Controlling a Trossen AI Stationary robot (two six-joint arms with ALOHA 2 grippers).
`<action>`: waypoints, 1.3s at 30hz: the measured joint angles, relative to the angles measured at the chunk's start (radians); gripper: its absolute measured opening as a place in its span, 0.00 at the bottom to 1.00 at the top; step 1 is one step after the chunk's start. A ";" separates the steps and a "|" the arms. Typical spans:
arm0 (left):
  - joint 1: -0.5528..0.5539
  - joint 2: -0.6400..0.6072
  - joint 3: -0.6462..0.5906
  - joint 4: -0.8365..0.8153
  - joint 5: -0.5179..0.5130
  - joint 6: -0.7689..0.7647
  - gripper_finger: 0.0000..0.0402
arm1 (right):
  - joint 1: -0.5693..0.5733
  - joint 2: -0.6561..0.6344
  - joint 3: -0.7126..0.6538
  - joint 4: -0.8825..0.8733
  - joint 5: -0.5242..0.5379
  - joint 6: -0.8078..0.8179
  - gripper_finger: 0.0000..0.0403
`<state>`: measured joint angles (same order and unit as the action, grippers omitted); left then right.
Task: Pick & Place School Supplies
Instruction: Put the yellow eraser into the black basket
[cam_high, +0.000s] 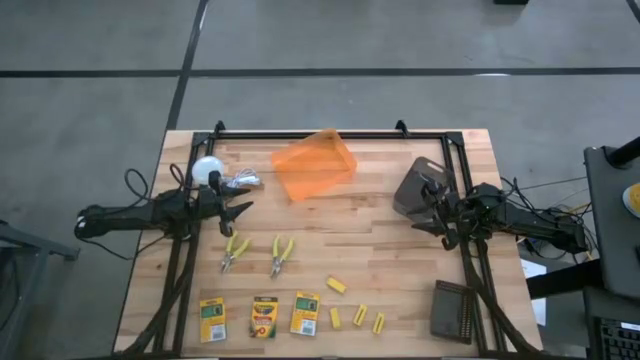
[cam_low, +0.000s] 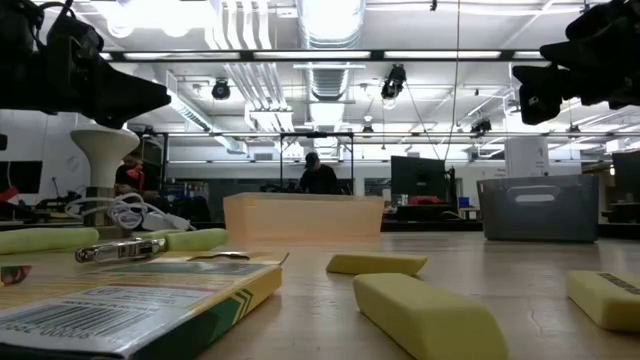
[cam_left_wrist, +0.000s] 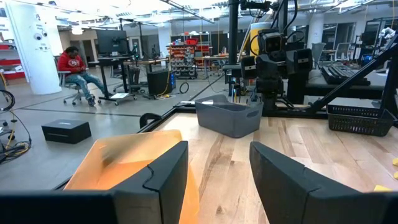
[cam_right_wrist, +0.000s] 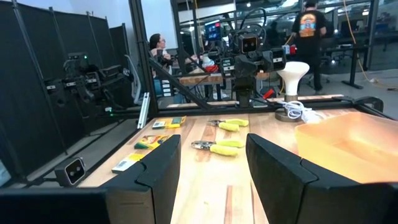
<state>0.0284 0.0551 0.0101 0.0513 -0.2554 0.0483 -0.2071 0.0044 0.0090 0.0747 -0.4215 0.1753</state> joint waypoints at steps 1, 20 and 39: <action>0.000 0.000 0.000 0.000 0.000 0.000 0.45 | 0.000 0.000 0.000 -0.005 0.000 0.000 0.44; 0.000 0.000 0.000 0.000 -0.001 0.000 0.45 | 0.018 0.160 0.121 -0.019 -0.005 -0.003 0.44; 0.000 0.000 0.000 0.000 0.000 0.000 0.45 | 0.406 0.887 0.526 -0.001 0.588 -0.066 0.44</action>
<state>0.0288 0.0551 0.0101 0.0517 -0.2558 0.0483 0.1993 0.8913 0.5353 0.0733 0.1662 0.1091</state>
